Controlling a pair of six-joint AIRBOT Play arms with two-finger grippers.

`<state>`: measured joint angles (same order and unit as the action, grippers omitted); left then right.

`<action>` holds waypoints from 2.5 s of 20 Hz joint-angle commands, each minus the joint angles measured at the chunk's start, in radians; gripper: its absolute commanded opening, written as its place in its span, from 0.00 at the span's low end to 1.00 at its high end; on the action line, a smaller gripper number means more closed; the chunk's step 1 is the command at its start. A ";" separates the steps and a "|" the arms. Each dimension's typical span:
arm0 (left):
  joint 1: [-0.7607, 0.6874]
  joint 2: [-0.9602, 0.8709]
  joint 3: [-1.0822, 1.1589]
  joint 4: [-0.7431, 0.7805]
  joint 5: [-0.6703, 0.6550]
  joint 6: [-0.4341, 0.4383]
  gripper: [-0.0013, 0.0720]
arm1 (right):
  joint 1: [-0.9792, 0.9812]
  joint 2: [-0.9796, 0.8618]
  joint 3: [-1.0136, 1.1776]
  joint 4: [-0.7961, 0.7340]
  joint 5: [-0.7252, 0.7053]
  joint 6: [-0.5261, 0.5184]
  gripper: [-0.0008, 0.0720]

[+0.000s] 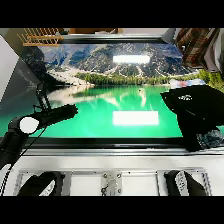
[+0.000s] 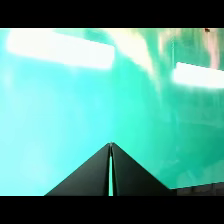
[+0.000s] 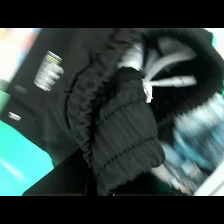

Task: Fold the clothes and pants, and hang the long-sleeved shirts on hangers.

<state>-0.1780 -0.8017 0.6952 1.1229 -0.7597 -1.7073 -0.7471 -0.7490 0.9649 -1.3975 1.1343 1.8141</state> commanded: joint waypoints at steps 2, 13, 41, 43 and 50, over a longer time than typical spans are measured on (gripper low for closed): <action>-0.001 -0.001 0.000 0.000 0.000 0.000 0.05 | -0.013 0.091 -0.177 -0.109 0.113 0.088 0.05; -0.001 -0.001 0.000 0.002 0.000 0.001 0.04 | -0.013 0.165 -0.276 -0.304 0.262 0.105 0.48; -0.001 -0.002 0.000 0.001 0.001 0.000 0.05 | 0.765 0.010 -0.170 0.557 0.011 -0.480 0.06; -0.001 -0.002 0.000 0.001 0.001 0.000 0.05 | 0.765 0.010 -0.170 0.557 0.011 -0.480 0.06; -0.001 -0.002 0.000 0.001 0.001 0.000 0.04 | 0.765 0.010 -0.170 0.557 0.011 -0.480 0.06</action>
<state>-0.1780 -0.8024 0.6952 1.1236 -0.7589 -1.7081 0.0174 -0.7380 0.7956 -0.8410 1.1442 1.3342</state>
